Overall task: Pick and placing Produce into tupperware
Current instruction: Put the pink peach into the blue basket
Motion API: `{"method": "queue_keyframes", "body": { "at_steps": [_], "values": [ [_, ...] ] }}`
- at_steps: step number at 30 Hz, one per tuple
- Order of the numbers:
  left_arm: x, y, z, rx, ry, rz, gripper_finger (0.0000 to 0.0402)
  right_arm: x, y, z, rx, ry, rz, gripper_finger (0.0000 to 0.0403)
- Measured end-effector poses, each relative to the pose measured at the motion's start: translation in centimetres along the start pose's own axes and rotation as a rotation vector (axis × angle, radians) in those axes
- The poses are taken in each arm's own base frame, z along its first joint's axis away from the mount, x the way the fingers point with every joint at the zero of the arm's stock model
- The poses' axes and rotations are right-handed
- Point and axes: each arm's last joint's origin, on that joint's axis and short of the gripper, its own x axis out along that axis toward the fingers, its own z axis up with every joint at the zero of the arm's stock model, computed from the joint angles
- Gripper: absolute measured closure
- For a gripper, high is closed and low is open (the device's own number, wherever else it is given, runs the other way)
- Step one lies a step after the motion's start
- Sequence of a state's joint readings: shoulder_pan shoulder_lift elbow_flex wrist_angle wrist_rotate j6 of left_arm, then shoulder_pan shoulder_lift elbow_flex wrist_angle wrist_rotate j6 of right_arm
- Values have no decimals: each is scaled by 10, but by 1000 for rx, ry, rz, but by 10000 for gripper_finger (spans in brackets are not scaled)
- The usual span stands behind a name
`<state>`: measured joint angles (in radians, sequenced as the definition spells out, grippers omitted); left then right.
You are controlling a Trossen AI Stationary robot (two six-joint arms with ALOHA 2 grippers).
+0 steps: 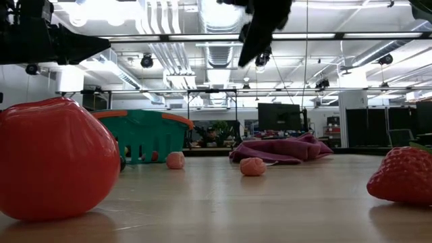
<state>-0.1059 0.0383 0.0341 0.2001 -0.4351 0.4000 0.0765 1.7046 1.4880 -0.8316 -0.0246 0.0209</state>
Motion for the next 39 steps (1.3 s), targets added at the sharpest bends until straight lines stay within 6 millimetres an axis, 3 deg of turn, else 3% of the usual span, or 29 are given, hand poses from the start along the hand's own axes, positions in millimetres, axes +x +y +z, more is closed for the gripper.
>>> {"method": "queue_keyframes", "body": {
  "at_steps": [7,16,24,30,39],
  "values": [
    [0,0,0,0,0,0,251,39,15,-22,31,-50,27,163],
    [0,1,-1,-1,23,53,251,60,51,-38,-10,-140,72,163],
    [0,1,-1,-2,26,55,251,84,70,-50,36,-129,78,164],
    [0,1,-1,0,27,56,251,111,72,-51,32,-75,68,163],
    [0,2,-1,8,29,65,251,125,68,-54,19,-27,52,168]
  ]
}}
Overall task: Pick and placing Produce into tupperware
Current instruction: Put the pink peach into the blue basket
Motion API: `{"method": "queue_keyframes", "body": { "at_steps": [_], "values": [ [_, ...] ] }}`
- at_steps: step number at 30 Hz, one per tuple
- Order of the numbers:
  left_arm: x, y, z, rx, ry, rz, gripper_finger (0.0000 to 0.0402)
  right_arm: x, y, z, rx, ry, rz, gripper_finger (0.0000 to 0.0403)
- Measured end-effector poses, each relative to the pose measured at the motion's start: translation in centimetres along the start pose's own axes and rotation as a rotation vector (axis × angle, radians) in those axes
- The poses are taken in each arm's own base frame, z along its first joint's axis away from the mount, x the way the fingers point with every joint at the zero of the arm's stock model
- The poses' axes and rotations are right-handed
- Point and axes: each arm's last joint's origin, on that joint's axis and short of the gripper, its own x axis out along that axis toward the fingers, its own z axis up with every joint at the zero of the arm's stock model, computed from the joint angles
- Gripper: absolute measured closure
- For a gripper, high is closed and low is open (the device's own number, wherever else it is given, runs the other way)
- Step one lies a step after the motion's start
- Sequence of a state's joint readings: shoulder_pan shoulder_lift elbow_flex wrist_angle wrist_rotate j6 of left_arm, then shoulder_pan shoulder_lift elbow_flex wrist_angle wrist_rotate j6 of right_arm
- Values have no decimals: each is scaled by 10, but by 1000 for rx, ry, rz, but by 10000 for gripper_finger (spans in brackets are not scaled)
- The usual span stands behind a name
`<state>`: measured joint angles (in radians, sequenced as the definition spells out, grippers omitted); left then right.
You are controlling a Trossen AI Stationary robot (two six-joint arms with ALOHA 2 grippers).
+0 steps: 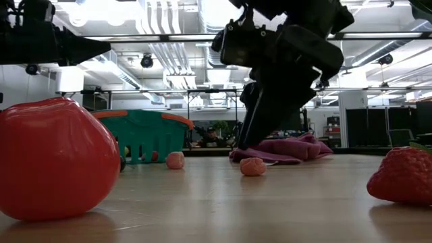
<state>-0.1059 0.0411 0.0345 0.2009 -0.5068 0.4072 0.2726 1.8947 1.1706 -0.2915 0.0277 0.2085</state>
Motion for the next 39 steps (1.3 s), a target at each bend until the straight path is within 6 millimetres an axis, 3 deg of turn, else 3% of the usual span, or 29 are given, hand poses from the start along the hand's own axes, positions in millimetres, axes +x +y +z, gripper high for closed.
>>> {"method": "queue_keyframes", "body": {
  "at_steps": [12,33,39],
  "values": [
    [0,0,0,-7,-1,1,251,28,-7,-12,-24,82,-31,179],
    [0,0,0,-8,3,-1,251,21,-7,-10,-34,83,-25,275],
    [0,0,0,-8,3,-2,251,19,-7,-4,-51,54,-96,310]
  ]
}}
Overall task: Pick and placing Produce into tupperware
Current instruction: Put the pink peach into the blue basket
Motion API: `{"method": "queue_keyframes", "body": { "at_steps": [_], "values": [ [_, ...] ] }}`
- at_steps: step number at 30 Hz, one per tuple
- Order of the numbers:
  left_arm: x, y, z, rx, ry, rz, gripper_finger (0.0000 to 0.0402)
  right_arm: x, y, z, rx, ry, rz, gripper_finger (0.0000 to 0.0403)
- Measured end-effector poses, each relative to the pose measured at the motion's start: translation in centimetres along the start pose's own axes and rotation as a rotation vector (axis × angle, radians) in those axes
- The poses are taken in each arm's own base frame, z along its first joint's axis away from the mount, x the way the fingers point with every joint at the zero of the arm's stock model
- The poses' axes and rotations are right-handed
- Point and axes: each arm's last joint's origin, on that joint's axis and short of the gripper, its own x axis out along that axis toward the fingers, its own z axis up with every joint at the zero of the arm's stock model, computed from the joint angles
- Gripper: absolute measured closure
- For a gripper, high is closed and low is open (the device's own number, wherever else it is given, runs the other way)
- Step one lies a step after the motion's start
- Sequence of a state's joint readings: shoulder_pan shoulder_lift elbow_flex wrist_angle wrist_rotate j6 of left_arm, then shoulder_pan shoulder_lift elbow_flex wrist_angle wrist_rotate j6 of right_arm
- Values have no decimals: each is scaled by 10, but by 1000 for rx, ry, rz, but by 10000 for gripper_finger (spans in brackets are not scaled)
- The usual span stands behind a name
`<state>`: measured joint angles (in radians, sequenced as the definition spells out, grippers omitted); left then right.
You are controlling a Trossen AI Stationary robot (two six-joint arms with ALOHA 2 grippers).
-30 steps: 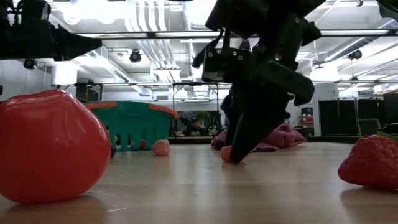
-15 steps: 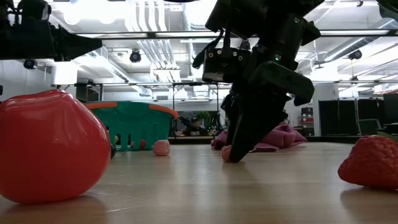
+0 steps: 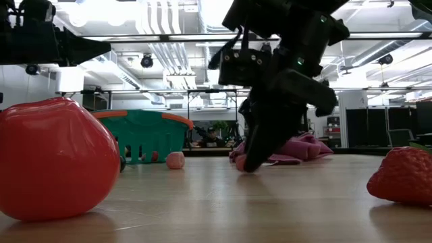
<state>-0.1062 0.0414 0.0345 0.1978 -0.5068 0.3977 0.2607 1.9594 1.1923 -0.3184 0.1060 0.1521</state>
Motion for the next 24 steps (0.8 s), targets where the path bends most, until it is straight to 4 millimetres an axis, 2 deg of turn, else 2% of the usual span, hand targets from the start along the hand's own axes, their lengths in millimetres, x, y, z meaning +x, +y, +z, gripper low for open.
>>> {"method": "queue_keyframes", "body": {
  "at_steps": [6,10,16,24],
  "values": [
    [0,0,0,0,0,0,251,-7,-2,16,-12,-55,-22,336],
    [0,0,0,0,0,0,251,-14,-2,31,-49,-112,-69,338],
    [0,0,0,0,0,0,251,-31,-5,57,-141,-212,-253,338],
    [0,0,0,0,0,0,251,-51,-5,87,-223,-333,-278,339]
  ]
}}
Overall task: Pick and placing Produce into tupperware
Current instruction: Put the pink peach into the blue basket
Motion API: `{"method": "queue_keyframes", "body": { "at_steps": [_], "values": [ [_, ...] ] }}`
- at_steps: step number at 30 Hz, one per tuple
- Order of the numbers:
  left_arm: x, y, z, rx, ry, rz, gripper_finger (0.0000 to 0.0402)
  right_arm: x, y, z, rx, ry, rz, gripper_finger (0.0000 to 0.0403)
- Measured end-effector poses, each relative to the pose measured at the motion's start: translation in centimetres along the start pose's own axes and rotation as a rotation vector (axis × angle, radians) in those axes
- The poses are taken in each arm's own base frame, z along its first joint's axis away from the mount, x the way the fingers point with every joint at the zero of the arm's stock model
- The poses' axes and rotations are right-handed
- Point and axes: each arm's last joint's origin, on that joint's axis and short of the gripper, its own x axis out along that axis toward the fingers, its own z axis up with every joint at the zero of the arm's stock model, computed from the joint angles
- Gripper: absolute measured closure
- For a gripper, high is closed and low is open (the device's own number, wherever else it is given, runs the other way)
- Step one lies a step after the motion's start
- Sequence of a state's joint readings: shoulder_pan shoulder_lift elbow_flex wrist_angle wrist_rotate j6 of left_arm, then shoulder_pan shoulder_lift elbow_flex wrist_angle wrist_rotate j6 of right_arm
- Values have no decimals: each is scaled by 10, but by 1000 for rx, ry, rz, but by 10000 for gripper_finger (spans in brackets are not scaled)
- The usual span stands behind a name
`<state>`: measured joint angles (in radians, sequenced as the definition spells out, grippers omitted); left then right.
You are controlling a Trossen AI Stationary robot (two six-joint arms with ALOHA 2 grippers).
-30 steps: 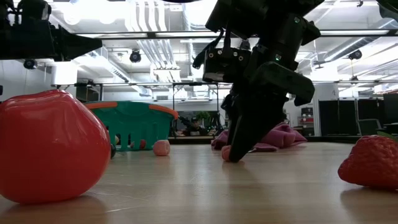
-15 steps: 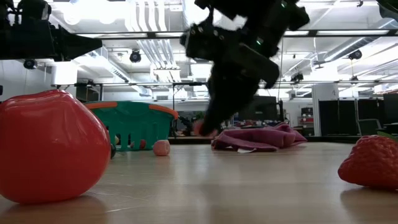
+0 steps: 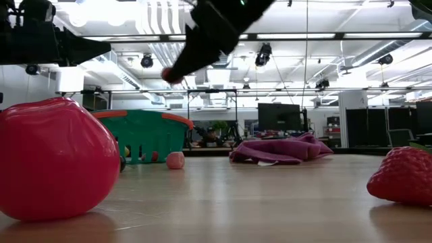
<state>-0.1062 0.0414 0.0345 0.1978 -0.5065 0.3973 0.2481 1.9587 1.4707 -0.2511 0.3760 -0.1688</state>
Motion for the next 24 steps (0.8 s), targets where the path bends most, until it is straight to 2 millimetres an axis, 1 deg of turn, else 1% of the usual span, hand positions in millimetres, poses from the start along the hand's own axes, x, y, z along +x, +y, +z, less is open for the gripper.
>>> {"method": "queue_keyframes", "body": {
  "at_steps": [3,6,10,12,16,19,21,24],
  "values": [
    [0,0,0,0,0,0,251,-3,-2,8,-6,-31,31,339],
    [0,0,0,0,0,0,251,-6,-3,14,1,-67,135,339],
    [0,0,0,0,0,0,251,-14,-9,21,21,-155,382,340],
    [0,0,0,0,0,0,251,-22,-16,26,10,-230,539,340],
    [0,0,0,0,0,0,251,-35,-26,36,-48,-439,899,340],
    [0,0,0,2,3,-1,251,-43,-31,41,-77,-558,1115,340],
    [0,0,0,1,3,-1,251,-45,-33,42,-87,-597,1207,340],
    [0,0,0,2,3,-1,251,-46,-34,43,-99,-623,1231,340]
  ]
}}
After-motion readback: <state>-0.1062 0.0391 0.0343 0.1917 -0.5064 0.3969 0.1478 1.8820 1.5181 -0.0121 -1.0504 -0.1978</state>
